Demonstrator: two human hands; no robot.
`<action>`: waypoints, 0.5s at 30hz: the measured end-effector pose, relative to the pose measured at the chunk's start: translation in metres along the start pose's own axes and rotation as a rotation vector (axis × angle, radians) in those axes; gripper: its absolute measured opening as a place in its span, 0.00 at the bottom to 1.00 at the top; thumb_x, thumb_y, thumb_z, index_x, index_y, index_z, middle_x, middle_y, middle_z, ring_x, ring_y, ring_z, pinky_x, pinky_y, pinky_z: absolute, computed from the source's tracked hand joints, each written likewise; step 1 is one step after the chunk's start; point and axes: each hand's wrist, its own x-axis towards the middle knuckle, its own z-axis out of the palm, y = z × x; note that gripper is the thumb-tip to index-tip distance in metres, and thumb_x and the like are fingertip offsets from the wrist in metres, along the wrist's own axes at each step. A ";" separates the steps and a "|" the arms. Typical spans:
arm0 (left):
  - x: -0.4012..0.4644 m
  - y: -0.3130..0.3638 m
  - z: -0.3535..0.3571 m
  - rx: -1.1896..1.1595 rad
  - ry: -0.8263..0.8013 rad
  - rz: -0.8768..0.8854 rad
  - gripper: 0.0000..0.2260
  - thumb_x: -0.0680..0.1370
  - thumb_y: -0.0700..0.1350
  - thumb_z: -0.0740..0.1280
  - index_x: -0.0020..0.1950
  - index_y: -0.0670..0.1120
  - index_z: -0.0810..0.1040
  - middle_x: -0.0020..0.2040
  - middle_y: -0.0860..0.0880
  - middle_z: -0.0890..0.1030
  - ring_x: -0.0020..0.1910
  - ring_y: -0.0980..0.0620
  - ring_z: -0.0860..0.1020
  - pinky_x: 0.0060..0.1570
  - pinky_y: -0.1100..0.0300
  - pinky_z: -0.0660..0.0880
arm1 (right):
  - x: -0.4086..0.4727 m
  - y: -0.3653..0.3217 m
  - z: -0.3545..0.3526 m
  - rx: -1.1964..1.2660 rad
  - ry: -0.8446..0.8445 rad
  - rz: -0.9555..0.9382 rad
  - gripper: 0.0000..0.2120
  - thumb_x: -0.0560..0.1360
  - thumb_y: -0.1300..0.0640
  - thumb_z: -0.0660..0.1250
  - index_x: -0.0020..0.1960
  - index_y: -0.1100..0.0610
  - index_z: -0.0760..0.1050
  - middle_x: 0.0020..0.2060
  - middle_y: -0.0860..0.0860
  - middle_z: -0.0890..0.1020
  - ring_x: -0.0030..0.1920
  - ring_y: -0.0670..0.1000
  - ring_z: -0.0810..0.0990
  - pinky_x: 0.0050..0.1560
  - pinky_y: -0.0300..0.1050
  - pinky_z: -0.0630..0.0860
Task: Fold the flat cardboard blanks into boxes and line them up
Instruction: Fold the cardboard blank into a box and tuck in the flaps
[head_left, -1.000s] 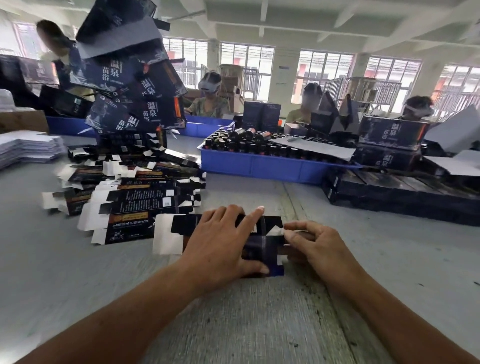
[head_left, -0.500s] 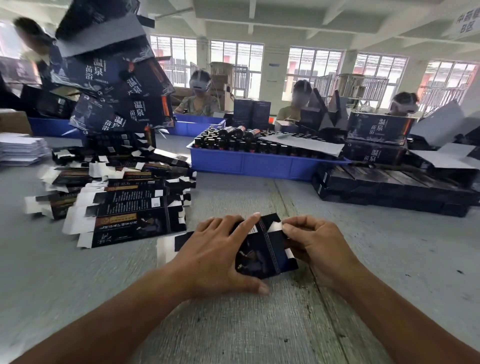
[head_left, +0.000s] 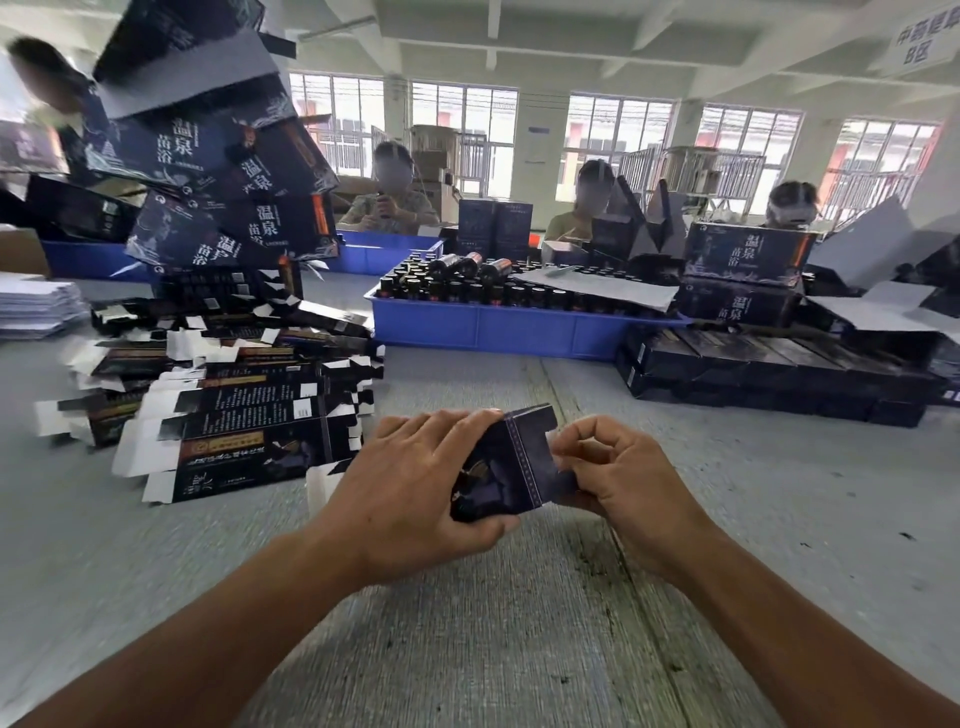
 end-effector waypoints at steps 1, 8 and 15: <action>0.000 0.000 -0.001 -0.003 0.013 0.023 0.41 0.71 0.74 0.60 0.76 0.55 0.55 0.72 0.54 0.69 0.66 0.53 0.71 0.69 0.58 0.58 | -0.001 -0.001 0.000 -0.005 -0.031 -0.012 0.12 0.75 0.64 0.71 0.43 0.46 0.83 0.45 0.53 0.87 0.45 0.52 0.87 0.47 0.47 0.84; 0.002 0.000 -0.007 0.001 0.153 0.121 0.39 0.73 0.68 0.64 0.77 0.49 0.61 0.67 0.52 0.73 0.65 0.54 0.69 0.68 0.55 0.65 | -0.004 -0.010 0.000 0.034 -0.132 -0.005 0.12 0.77 0.62 0.70 0.53 0.47 0.85 0.51 0.51 0.87 0.50 0.52 0.86 0.46 0.43 0.83; 0.006 0.004 -0.008 0.152 0.168 0.228 0.32 0.76 0.60 0.62 0.79 0.58 0.60 0.71 0.45 0.70 0.65 0.46 0.73 0.65 0.47 0.71 | -0.008 -0.015 0.009 -0.139 0.029 -0.185 0.12 0.79 0.63 0.69 0.58 0.51 0.83 0.50 0.48 0.86 0.47 0.49 0.86 0.39 0.39 0.80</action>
